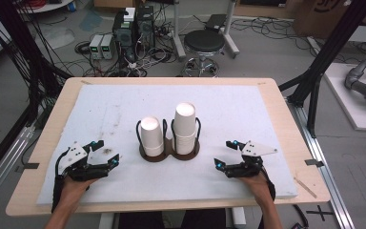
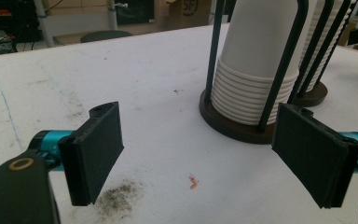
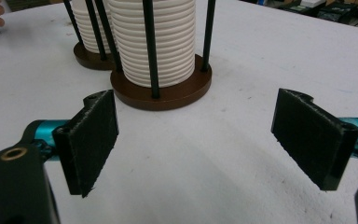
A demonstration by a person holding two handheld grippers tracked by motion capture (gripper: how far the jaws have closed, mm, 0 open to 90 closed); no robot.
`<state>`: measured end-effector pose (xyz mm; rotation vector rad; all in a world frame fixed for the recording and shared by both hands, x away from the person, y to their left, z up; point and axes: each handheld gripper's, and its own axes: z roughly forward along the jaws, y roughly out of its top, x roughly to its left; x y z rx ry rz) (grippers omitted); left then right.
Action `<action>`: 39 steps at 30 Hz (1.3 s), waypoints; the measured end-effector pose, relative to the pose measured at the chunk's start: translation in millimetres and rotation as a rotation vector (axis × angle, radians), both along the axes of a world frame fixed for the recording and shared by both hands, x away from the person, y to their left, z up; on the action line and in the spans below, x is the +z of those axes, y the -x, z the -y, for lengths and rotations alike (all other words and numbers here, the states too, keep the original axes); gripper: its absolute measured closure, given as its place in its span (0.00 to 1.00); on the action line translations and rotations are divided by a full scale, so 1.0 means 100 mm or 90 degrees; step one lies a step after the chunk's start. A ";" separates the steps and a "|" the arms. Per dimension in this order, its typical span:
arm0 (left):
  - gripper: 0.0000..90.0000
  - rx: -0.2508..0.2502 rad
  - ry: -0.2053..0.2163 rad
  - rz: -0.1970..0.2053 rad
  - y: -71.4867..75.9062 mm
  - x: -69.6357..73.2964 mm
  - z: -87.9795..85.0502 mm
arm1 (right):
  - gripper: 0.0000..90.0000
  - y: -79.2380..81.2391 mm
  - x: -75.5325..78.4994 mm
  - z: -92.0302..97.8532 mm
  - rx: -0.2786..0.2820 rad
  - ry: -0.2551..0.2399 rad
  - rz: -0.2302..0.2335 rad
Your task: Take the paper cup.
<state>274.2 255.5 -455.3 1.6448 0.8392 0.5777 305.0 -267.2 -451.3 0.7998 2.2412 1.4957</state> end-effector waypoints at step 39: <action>0.18 0.004 0.000 -0.006 -0.01 0.00 0.00 | 0.17 -0.04 0.78 0.05 0.060 -0.023 0.016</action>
